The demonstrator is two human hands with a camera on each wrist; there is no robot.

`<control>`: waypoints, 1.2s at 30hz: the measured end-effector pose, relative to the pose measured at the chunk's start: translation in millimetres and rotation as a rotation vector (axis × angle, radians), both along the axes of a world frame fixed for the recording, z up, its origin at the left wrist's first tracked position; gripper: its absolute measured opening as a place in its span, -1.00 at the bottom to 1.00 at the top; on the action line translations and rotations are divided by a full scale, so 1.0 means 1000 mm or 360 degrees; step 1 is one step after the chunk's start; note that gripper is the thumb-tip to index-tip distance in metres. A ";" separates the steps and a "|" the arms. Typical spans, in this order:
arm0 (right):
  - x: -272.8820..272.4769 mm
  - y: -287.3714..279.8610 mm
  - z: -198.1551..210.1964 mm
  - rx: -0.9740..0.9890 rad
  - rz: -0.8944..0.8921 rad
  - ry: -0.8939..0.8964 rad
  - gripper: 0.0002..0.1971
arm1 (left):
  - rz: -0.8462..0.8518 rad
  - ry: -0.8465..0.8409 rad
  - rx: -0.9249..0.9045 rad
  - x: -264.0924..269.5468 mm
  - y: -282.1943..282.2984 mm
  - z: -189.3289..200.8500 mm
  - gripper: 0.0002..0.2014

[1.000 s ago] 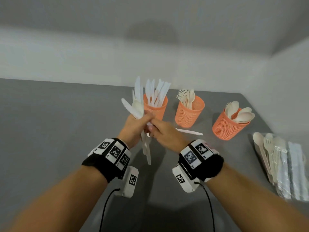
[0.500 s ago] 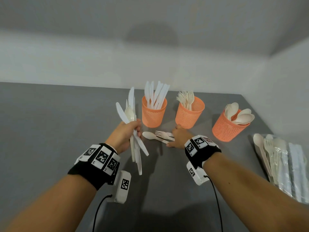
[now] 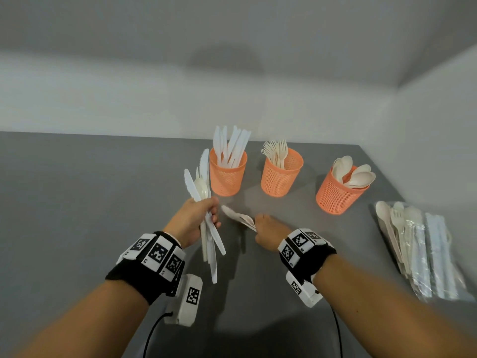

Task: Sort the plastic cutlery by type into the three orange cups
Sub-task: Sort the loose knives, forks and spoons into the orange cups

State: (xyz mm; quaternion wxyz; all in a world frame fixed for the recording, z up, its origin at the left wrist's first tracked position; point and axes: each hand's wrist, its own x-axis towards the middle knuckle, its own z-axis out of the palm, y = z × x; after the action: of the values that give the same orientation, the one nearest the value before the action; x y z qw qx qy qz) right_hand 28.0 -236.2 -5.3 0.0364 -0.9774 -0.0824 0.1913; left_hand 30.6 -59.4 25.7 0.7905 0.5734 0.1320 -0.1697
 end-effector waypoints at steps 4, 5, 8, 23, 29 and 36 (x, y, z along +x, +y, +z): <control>-0.009 -0.010 0.008 0.0151 -0.0095 0.0126 -0.73 | -0.0024 -0.0076 0.0036 -0.007 -0.009 -0.004 -0.78; -0.012 -0.012 0.012 0.0276 -0.0133 0.0138 -0.75 | -0.0014 -0.0098 0.0046 -0.008 -0.012 -0.005 -0.78; -0.017 -0.012 0.026 0.1032 -0.0457 0.0062 -0.85 | 0.0012 -0.0197 0.0008 -0.013 -0.020 -0.006 -0.79; -0.025 -0.009 0.074 0.1285 -0.0373 0.0180 -0.66 | -0.0038 -0.0191 -0.0121 -0.004 -0.040 0.011 -0.90; -0.025 0.015 0.106 0.1352 -0.0198 -0.0726 -0.82 | -0.0049 -0.0500 0.0102 -0.003 -0.042 0.013 -0.69; -0.014 0.047 0.098 0.0978 -0.0026 -0.0763 -0.74 | -0.0140 -0.0836 0.0439 -0.011 -0.052 0.020 -0.78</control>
State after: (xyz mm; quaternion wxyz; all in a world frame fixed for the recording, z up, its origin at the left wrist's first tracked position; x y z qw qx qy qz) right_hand 13.8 -189.0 92.3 0.3087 -0.9386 -0.1342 -0.0764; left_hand 19.7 -111.8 45.2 0.7041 0.7049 -0.0802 -0.0300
